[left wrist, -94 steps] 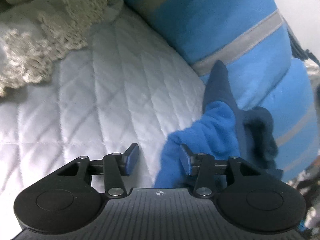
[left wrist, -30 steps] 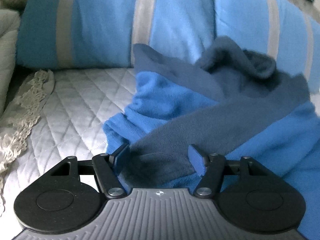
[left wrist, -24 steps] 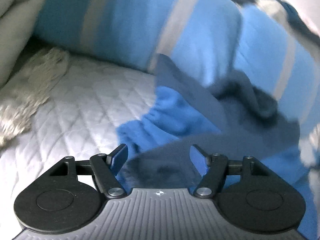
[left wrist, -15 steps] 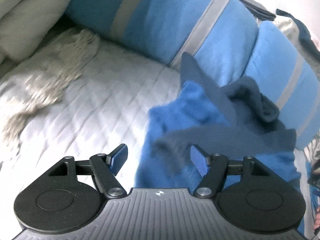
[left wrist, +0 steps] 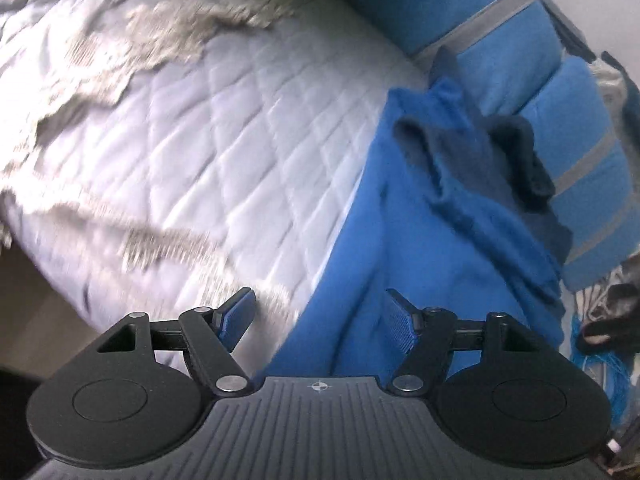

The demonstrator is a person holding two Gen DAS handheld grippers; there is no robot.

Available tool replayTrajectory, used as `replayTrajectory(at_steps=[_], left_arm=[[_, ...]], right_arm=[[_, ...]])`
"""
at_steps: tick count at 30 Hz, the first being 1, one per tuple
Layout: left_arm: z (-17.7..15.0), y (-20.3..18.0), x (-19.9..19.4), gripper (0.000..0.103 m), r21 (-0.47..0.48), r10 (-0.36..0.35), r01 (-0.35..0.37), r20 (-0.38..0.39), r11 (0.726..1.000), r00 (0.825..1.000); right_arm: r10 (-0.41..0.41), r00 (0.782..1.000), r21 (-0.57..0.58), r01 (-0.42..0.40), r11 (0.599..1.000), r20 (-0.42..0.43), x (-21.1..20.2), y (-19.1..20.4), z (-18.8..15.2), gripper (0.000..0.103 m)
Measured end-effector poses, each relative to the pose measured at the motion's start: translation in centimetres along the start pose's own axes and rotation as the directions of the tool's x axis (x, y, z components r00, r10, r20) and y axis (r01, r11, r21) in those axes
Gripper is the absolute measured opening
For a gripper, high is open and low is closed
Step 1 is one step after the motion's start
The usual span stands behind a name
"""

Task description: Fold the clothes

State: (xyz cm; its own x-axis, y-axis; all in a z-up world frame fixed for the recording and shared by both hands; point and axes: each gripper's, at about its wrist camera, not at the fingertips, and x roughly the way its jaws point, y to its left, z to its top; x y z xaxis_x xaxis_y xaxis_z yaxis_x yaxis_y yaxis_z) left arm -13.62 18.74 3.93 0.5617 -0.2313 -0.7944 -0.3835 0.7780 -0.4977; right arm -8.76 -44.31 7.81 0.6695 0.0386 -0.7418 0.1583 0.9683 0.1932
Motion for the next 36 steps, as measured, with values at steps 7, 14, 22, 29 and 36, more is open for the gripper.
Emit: replayTrajectory(at_steps=[7,14,22,29,36], left_arm=[[-2.1,-1.7,1.4,0.068,0.11,0.061,-0.053,-0.067,0.992,0.996],[-2.2,-1.8,1.7,0.067,0.084,0.066,-0.061,-0.062,0.995,0.996],[-2.3,-2.1,1.4,0.011,0.06,0.042,-0.038,-0.059,0.997,0.997],[-1.9,-3.5,-3.5,0.009,0.118,-0.098,0.097,0.006,0.988,0.995],[-3.2,-3.1,-8.1,0.008,0.146,-0.111,0.106,0.022,0.984,0.994]], right_arm=[[0.1,0.974,0.163,-0.067,0.984,-0.201,-1.3,-2.1,-2.3,0.102],[0.099,0.933,0.172,-0.041,0.984,-0.347,-0.8,-2.8,-4.9,0.087],[0.275,0.889,0.312,-0.161,0.936,-0.366,0.1,-3.3,-5.9,0.01],[0.396,0.9,0.32,-0.327,0.889,-0.182,-6.5,-3.4,-4.4,0.008],[0.466,0.875,0.359,-0.397,0.845,-0.129,-11.3,-4.5,-5.5,0.008]])
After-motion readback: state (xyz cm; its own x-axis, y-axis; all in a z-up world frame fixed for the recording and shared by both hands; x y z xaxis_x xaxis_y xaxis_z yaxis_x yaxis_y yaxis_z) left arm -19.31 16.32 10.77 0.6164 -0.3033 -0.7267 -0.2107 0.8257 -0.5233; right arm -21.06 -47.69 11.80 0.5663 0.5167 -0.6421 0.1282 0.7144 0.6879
